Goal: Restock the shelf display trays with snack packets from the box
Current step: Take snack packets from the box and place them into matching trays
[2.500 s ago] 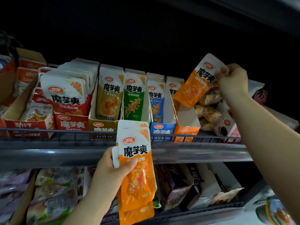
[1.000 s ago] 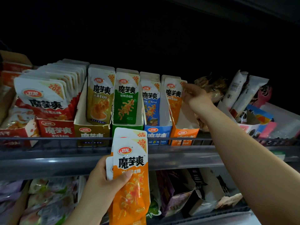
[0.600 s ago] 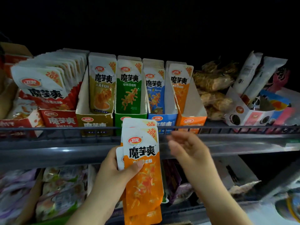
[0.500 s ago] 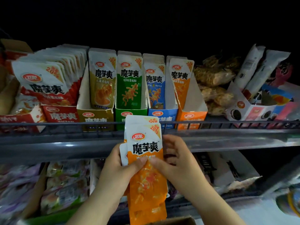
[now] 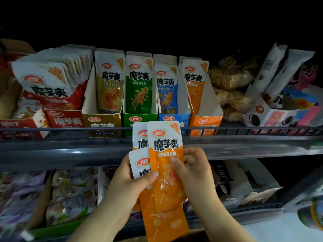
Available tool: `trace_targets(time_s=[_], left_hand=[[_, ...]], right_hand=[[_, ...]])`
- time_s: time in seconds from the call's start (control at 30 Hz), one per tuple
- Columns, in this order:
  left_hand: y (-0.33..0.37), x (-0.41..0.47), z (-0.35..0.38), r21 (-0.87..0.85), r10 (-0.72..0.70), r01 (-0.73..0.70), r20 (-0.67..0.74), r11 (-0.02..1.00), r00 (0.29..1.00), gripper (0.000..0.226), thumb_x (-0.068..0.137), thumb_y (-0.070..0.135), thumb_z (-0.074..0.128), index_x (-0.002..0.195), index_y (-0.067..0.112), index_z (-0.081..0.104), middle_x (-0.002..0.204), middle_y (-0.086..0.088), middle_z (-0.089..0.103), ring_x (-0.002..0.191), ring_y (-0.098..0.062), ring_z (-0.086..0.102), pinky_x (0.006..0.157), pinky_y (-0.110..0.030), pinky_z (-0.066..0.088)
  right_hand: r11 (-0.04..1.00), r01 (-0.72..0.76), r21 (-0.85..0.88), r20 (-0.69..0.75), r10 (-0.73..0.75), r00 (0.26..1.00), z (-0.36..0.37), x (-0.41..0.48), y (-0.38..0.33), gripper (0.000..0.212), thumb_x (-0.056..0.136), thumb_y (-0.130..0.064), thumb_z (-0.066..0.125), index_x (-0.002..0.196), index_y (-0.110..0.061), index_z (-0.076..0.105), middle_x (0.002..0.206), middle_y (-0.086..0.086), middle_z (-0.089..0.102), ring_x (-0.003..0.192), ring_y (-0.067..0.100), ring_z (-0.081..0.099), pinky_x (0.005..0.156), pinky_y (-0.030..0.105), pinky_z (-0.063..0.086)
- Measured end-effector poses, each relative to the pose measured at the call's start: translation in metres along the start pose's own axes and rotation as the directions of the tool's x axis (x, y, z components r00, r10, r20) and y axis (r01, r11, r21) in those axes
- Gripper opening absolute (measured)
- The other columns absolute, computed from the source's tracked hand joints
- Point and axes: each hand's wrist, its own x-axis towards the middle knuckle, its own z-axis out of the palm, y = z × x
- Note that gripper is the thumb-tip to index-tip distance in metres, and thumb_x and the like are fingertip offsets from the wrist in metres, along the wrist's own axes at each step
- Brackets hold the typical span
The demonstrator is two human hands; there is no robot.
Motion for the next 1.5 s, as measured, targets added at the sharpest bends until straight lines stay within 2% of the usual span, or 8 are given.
trace_targets(time_s=[0.17, 0.3, 0.47, 0.73, 1.0, 1.17, 1.37, 1.5], left_hand=[[0.000, 0.002, -0.002, 0.090, 0.061, -0.055, -0.064, 0.994, 0.996, 0.032, 0.076, 0.006, 0.067, 0.088, 0.033, 0.054, 0.080, 0.009, 0.068, 0.078, -0.010, 0.063, 0.060, -0.027, 0.048], [0.002, -0.001, -0.001, 0.247, 0.113, -0.113, 0.013, 0.962, 0.994, 0.036, 0.075, 0.003, 0.068, 0.087, 0.033, 0.051, 0.072, 0.020, 0.068, 0.070, 0.003, 0.063, 0.053, -0.012, 0.048], [0.005, 0.000, -0.001, 0.240, 0.129, -0.113, -0.054, 0.964, 0.990, 0.034, 0.076, 0.009, 0.068, 0.084, 0.035, 0.048, 0.079, 0.018, 0.062, 0.073, 0.000, 0.058, 0.053, -0.015, 0.043], [0.013, 0.005, -0.011, 0.080, 0.099, -0.092, -0.092, 0.993, 0.991, 0.028, 0.075, 0.002, 0.065, 0.089, 0.025, 0.058, 0.072, 0.012, 0.071, 0.072, -0.009, 0.066, 0.059, -0.025, 0.048], [0.016, 0.006, -0.009, 0.140, 0.082, -0.067, -0.100, 0.988, 0.992, 0.031, 0.075, 0.002, 0.066, 0.084, 0.029, 0.053, 0.083, 0.007, 0.065, 0.079, -0.011, 0.061, 0.061, -0.026, 0.046], [0.017, 0.008, -0.006, 0.194, 0.064, -0.043, -0.107, 0.980, 0.992, 0.031, 0.076, 0.005, 0.066, 0.081, 0.030, 0.049, 0.080, 0.010, 0.061, 0.074, -0.007, 0.057, 0.061, -0.027, 0.047], [0.018, 0.008, -0.005, 0.210, 0.057, -0.035, -0.099, 0.977, 0.993, 0.032, 0.075, 0.004, 0.067, 0.079, 0.030, 0.050, 0.077, 0.011, 0.061, 0.072, -0.005, 0.056, 0.055, -0.023, 0.042], [0.020, 0.007, -0.006, 0.206, 0.060, -0.038, -0.098, 0.978, 0.993, 0.033, 0.075, 0.002, 0.067, 0.078, 0.030, 0.051, 0.074, 0.013, 0.061, 0.070, -0.003, 0.057, 0.052, -0.020, 0.041]], right_hand=[[0.987, -0.017, -0.160, 0.052, 0.026, 0.998, -0.009, 0.006, -0.007, 0.017, 0.080, -0.021, 0.065, 0.084, -0.025, 0.049, 0.089, -0.001, 0.064, 0.078, 0.009, 0.063, 0.061, 0.020, 0.054], [0.997, -0.028, -0.078, 0.091, 0.036, 0.995, -0.029, 0.012, -0.031, 0.016, 0.080, -0.014, 0.064, 0.089, -0.024, 0.054, 0.086, -0.003, 0.067, 0.068, 0.004, 0.066, 0.052, 0.016, 0.051], [0.935, -0.053, -0.352, 0.327, 0.175, 0.929, -0.036, 0.008, -0.035, 0.009, 0.082, -0.010, 0.064, 0.077, -0.014, 0.058, 0.050, -0.007, 0.060, 0.038, 0.001, 0.046, 0.040, 0.010, 0.035], [0.990, 0.088, -0.113, 0.117, -0.075, 0.990, -0.055, 0.021, -0.059, 0.019, 0.085, 0.001, 0.054, 0.070, -0.010, 0.056, 0.041, 0.005, 0.055, 0.037, 0.011, 0.048, 0.041, 0.017, 0.042], [0.922, 0.345, -0.174, -0.118, -0.367, 0.923, -0.084, 0.077, -0.115, 0.018, 0.091, -0.002, 0.049, 0.081, -0.017, 0.051, 0.046, -0.007, 0.061, 0.040, 0.003, 0.056, 0.042, 0.014, 0.046], [0.915, 0.291, -0.279, -0.104, -0.330, 0.938, -0.082, 0.104, -0.112, 0.016, 0.090, -0.001, 0.051, 0.080, -0.014, 0.050, 0.056, 0.002, 0.061, 0.040, 0.001, 0.057, 0.044, 0.011, 0.048], [0.882, 0.153, -0.446, -0.069, -0.205, 0.976, -0.071, 0.117, -0.098, 0.014, 0.090, -0.006, 0.052, 0.104, -0.005, 0.058, 0.068, 0.006, 0.056, 0.049, 0.010, 0.048, 0.042, 0.013, 0.039], [0.845, 0.156, -0.512, -0.096, -0.237, 0.967, -0.064, 0.121, -0.098, 0.020, 0.088, -0.007, 0.056, 0.107, -0.007, 0.062, 0.096, 0.004, 0.056, 0.085, 0.014, 0.056, 0.072, 0.017, 0.049]])
